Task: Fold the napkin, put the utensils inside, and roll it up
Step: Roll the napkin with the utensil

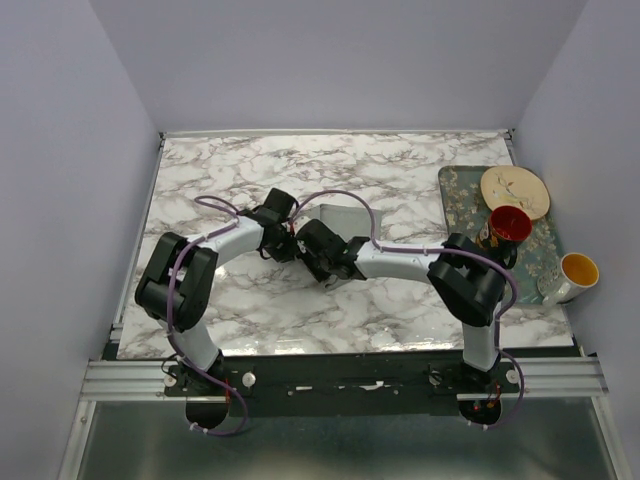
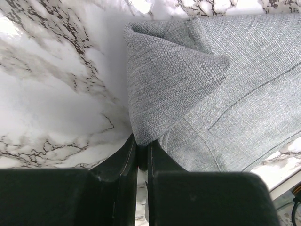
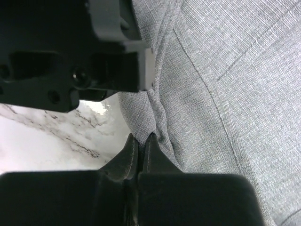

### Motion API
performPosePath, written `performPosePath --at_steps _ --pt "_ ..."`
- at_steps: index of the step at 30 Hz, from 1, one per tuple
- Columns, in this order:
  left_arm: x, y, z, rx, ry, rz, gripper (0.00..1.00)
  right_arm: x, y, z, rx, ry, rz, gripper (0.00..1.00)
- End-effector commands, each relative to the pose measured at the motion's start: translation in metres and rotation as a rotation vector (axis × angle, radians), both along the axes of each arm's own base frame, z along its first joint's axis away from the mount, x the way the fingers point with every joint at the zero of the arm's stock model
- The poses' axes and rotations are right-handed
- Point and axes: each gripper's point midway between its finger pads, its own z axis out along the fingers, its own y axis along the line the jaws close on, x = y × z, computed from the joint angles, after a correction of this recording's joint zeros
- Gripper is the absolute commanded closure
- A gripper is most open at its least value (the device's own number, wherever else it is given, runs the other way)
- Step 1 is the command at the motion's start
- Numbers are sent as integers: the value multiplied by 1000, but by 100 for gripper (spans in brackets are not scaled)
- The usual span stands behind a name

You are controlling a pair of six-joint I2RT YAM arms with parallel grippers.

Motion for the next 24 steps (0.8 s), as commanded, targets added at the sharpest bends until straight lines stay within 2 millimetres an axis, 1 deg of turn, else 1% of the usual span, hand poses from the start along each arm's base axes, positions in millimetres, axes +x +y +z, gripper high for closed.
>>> performPosePath --at_steps 1,2,3,4,5,6,7,8,9,10,11,12,13,15,16,17,18,19,20,21,22,23,24 --pt "-26 9 4 38 19 -116 99 -50 -13 -57 -32 214 111 100" --pt "-21 8 7 23 -31 -128 93 -52 -10 -54 -10 223 133 100" --pt "-18 8 11 13 -69 -135 76 -58 -10 -50 10 241 147 99" --pt "-13 6 26 -7 -137 -146 69 -69 -4 -46 60 297 186 99" --pt "-9 6 31 -17 -173 -150 64 -67 -5 -44 95 329 175 99" --pt "-5 8 38 -10 -199 -151 56 -68 -4 -40 123 357 182 100" --pt "-2 10 47 -9 -226 -154 53 -74 -2 -38 157 400 202 99" --pt "-2 12 50 5 -233 -173 50 -71 -3 -35 183 414 197 99" --pt "2 13 59 7 -254 -175 45 -72 -3 -35 196 433 199 99" --pt "3 15 69 7 -280 -180 42 -76 -3 -33 222 466 212 100" --pt "3 18 74 14 -289 -184 40 -72 -4 -31 245 479 208 99" --pt "3 23 77 36 -297 -188 33 -72 -5 -31 260 502 209 100" --pt "5 30 84 38 -311 -178 32 -74 -6 -29 282 529 218 99" --pt "3 40 88 59 -313 -179 31 -71 -9 -27 313 565 210 99" --pt "3 43 93 59 -332 -179 32 -70 -9 -27 327 584 212 99" --pt "3 46 95 66 -337 -181 33 -70 -11 -27 353 633 219 100" --pt "3 46 96 71 -346 -194 34 -69 -9 -24 373 652 225 99" --pt "1 42 94 70 -343 -237 34 -69 -8 -23 390 678 229 99" --pt "-4 44 90 76 -312 -245 35 -69 -11 -22 404 721 224 99" --pt "-4 43 89 77 -307 -258 35 -68 -11 -24 410 740 217 100" --pt "-9 37 85 51 -294 -291 34 -68 -11 -26 422 768 215 99" --pt "-8 36 82 48 -291 -302 35 -69 -12 -22 451 807 213 99" --pt "-9 37 78 59 -272 -308 37 -69 -14 -27 459 843 201 99"
